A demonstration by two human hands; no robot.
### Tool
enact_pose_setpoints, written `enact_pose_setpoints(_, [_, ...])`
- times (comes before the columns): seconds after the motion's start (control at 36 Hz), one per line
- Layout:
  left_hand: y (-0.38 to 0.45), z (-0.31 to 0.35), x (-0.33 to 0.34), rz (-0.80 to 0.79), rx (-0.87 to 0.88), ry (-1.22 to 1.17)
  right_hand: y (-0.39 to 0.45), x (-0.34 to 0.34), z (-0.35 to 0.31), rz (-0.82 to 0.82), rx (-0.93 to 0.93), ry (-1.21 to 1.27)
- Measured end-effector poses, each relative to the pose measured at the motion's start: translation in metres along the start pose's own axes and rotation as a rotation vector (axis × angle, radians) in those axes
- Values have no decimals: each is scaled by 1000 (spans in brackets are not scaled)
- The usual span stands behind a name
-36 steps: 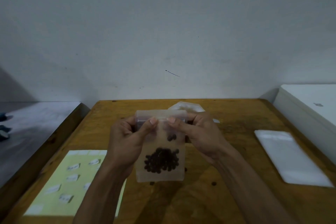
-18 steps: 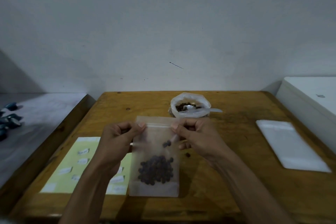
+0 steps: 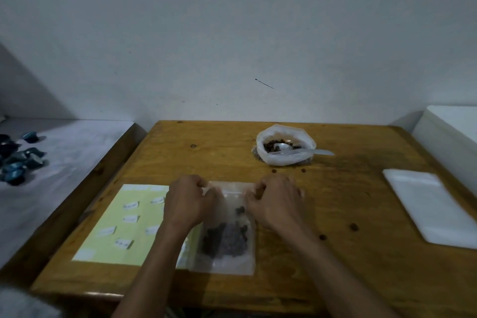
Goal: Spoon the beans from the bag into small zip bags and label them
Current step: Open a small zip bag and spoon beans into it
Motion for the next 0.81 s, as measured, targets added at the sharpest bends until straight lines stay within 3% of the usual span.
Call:
enact_pose_setpoints(0.42, [4,40,-7,115,119,-27,0,-30,9,80,-54,109])
enact_pose_setpoints(0.61, [-6,116,11,104,298,-130,6,-91,52,259,-46,167])
enact_pose_setpoints(0.81, [-36,218,63,-22,481,-283,15,-153,149,382,161,178])
Point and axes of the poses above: each hand's wrist, its own y-axis towards the middle knuckle, its own x-axis out of the palm, z = x × y, the point moved 8 cm from there along y, towards the middle knuckle, and after that the axes turned 3 degrees about z, right-handed, at the moved point
